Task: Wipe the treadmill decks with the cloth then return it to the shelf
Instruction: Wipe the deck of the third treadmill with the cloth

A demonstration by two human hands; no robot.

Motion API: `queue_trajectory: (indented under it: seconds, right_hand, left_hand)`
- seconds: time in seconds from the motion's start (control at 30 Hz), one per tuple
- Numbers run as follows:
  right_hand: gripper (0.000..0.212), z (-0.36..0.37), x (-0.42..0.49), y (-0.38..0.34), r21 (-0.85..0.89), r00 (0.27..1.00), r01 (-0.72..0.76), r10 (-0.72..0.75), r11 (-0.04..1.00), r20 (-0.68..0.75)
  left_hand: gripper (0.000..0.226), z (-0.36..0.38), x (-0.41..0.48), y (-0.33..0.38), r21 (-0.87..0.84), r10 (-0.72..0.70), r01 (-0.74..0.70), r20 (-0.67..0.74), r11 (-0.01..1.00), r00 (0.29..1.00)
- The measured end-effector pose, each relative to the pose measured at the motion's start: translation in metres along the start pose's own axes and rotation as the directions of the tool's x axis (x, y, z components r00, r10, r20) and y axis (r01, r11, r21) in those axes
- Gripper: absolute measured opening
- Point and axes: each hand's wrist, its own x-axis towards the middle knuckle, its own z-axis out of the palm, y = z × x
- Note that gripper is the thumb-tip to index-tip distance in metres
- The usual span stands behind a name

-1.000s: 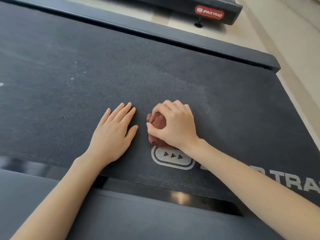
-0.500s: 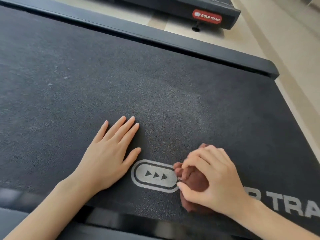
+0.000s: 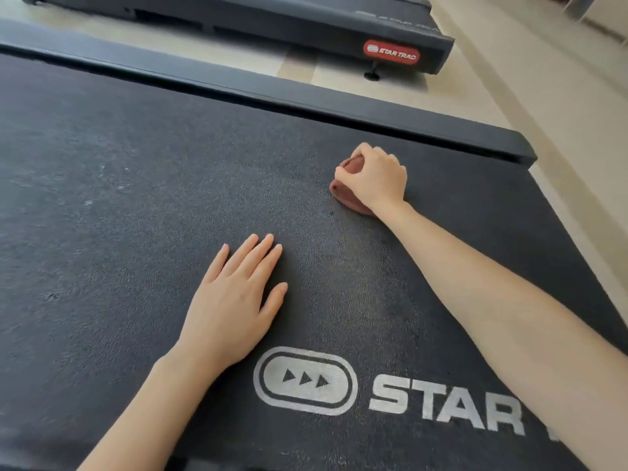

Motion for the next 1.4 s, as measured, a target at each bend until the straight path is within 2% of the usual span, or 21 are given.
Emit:
queue_trajectory:
  seconds: [0.1, 0.23, 0.37, 0.47, 0.57, 0.67, 0.73, 0.87, 0.97, 1.07, 1.2, 1.3, 1.4]
  right_hand:
    - [0.034, -0.003, -0.015, -0.005, -0.031, 1.000, 0.017, -0.017, 0.999, -0.013]
    - [0.028, -0.027, -0.093, -0.014, 0.043, 0.975, 0.219, -0.220, 0.975, 0.019]
    - [0.023, -0.054, -0.171, -0.021, 0.187, 0.872, 0.469, -0.486, 0.864, 0.058]
    - [0.026, -0.061, -0.178, -0.018, 0.216, 0.790, 0.580, -0.607, 0.785, 0.087]
    - [0.023, -0.048, -0.148, -0.027, 0.229, 0.801, 0.567, -0.594, 0.791, 0.071]
    - [0.025, -0.019, -0.094, -0.044, 0.200, 0.902, 0.416, -0.431, 0.887, 0.035]
    - [0.026, 0.003, -0.048, -0.052, 0.161, 0.943, 0.326, -0.333, 0.931, 0.014]
    - [0.031, 0.038, 0.024, -0.069, 0.069, 0.985, 0.171, -0.173, 0.983, 0.020]
    - [0.036, 0.047, 0.029, -0.078, -0.008, 0.994, 0.102, -0.102, 0.995, -0.036]
    - [0.035, 0.035, 0.001, -0.079, 0.012, 0.989, 0.147, -0.147, 0.989, -0.006]
    - [0.031, 0.003, -0.083, -0.083, 0.066, 0.955, 0.293, -0.295, 0.954, 0.028]
    - [0.027, -0.023, -0.160, -0.084, 0.139, 0.900, 0.430, -0.435, 0.892, 0.009]
    - [0.024, -0.038, -0.208, -0.077, 0.236, 0.811, 0.568, -0.586, 0.788, 0.006]
  left_hand:
    - [0.065, -0.002, -0.003, 0.000, -0.018, -0.011, 0.011, -0.011, 1.000, 1.000]
    - [0.065, -0.001, -0.003, 0.000, -0.009, -0.032, 0.032, -0.012, 0.999, 0.999]
    - [0.077, -0.002, -0.004, -0.011, 0.009, -0.085, 0.086, -0.016, 0.996, 0.996]
    - [0.078, -0.006, -0.006, -0.024, -0.030, -0.132, 0.131, -0.021, 0.991, 0.991]
    - [0.075, -0.007, -0.005, -0.026, -0.016, -0.132, 0.132, -0.005, 0.991, 0.991]
    - [0.071, -0.007, -0.002, -0.025, -0.042, -0.134, 0.134, 0.004, 0.990, 0.991]
    - [0.069, -0.008, -0.001, -0.026, -0.064, -0.139, 0.139, -0.009, 0.988, 0.990]
    - [0.067, -0.007, -0.002, -0.028, -0.097, -0.144, 0.140, -0.035, 0.985, 0.989]
    - [0.068, -0.007, -0.001, -0.030, -0.087, -0.137, 0.132, -0.053, 0.987, 0.989]
    - [0.061, -0.007, -0.001, -0.030, -0.085, -0.132, 0.127, -0.056, 0.988, 0.990]
    - [0.056, -0.010, -0.004, -0.030, -0.027, -0.125, 0.124, -0.057, 0.992, 0.990]
    - [0.059, -0.020, -0.016, -0.042, 0.013, -0.130, 0.132, -0.069, 0.991, 0.989]
    - [0.071, -0.037, -0.042, -0.069, 0.043, -0.175, 0.180, -0.096, 0.983, 0.980]
